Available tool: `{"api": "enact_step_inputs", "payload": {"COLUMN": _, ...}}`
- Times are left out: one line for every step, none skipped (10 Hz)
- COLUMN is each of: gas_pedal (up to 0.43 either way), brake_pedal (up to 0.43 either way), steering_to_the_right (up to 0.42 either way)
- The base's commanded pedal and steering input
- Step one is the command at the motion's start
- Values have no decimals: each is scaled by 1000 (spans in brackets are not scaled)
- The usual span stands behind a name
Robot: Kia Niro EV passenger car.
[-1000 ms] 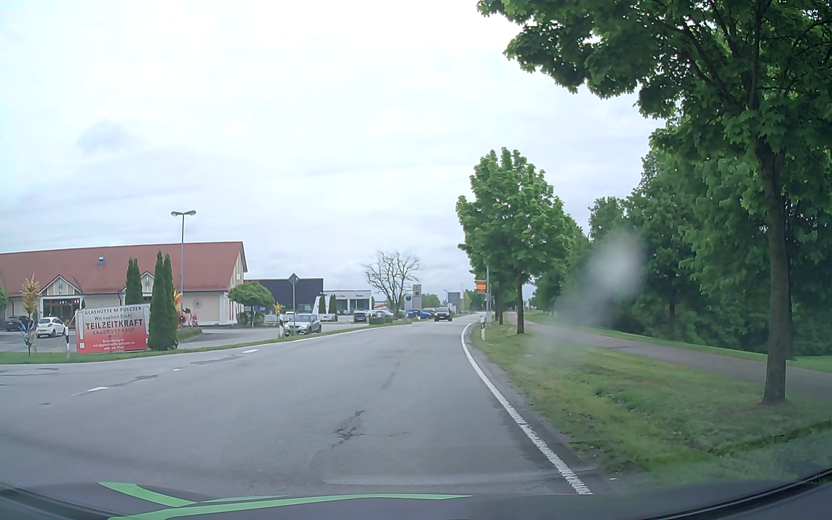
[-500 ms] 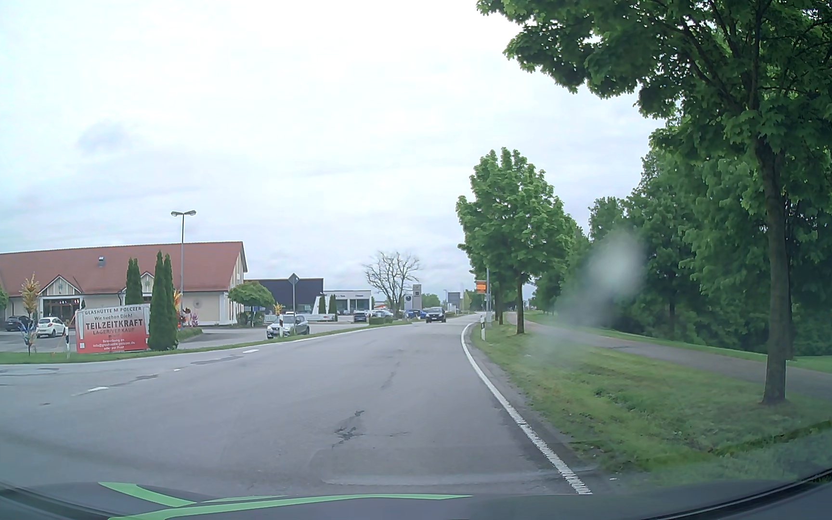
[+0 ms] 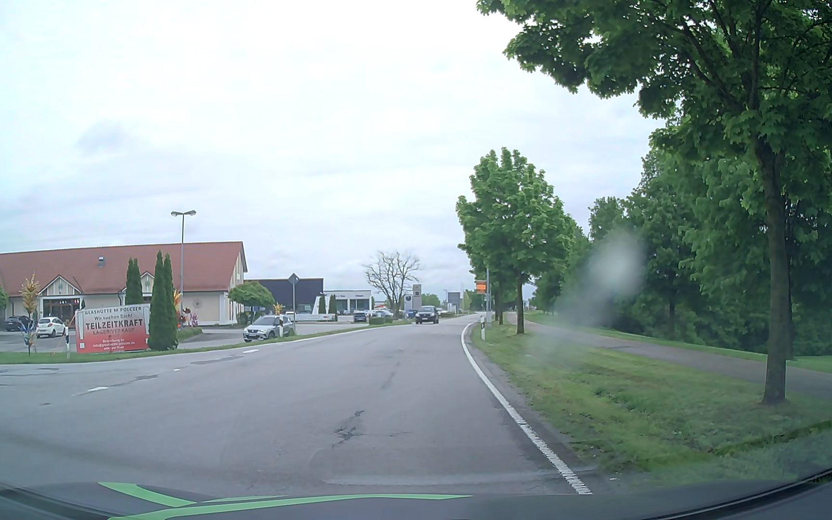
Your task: Follow the waypoints while adhering to traffic rules and regulations
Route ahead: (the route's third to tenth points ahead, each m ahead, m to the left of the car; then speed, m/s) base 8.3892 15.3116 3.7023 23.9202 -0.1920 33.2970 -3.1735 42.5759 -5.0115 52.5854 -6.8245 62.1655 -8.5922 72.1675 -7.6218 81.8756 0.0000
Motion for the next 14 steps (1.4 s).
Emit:
{"api": "enact_step_inputs", "payload": {"gas_pedal": 0, "brake_pedal": 183, "steering_to_the_right": 4}}
{"api": "enact_step_inputs", "payload": {"gas_pedal": 0, "brake_pedal": 183, "steering_to_the_right": 4}}
{"api": "enact_step_inputs", "payload": {"gas_pedal": 0, "brake_pedal": 183, "steering_to_the_right": 4}}
{"api": "enact_step_inputs", "payload": {"gas_pedal": 0, "brake_pedal": 146, "steering_to_the_right": 4}}
{"api": "enact_step_inputs", "payload": {"gas_pedal": 0, "brake_pedal": 73, "steering_to_the_right": 4}}
{"api": "enact_step_inputs", "payload": {"gas_pedal": 0, "brake_pedal": 12, "steering_to_the_right": 4}}
{"api": "enact_step_inputs", "payload": {"gas_pedal": 0, "brake_pedal": 0, "steering_to_the_right": 4}}
{"api": "enact_step_inputs", "payload": {"gas_pedal": 0, "brake_pedal": 0, "steering_to_the_right": 4}}
{"api": "enact_step_inputs", "payload": {"gas_pedal": 0, "brake_pedal": 0, "steering_to_the_right": 4}}
{"api": "enact_step_inputs", "payload": {"gas_pedal": 0, "brake_pedal": 0, "steering_to_the_right": 4}}
{"api": "enact_step_inputs", "payload": {"gas_pedal": 0, "brake_pedal": 0, "steering_to_the_right": 4}}
{"api": "enact_step_inputs", "payload": {"gas_pedal": 0, "brake_pedal": 18, "steering_to_the_right": 4}}
{"api": "enact_step_inputs", "payload": {"gas_pedal": 0, "brake_pedal": 73, "steering_to_the_right": 4}}
{"api": "enact_step_inputs", "payload": {"gas_pedal": 0, "brake_pedal": 79, "steering_to_the_right": 4}}
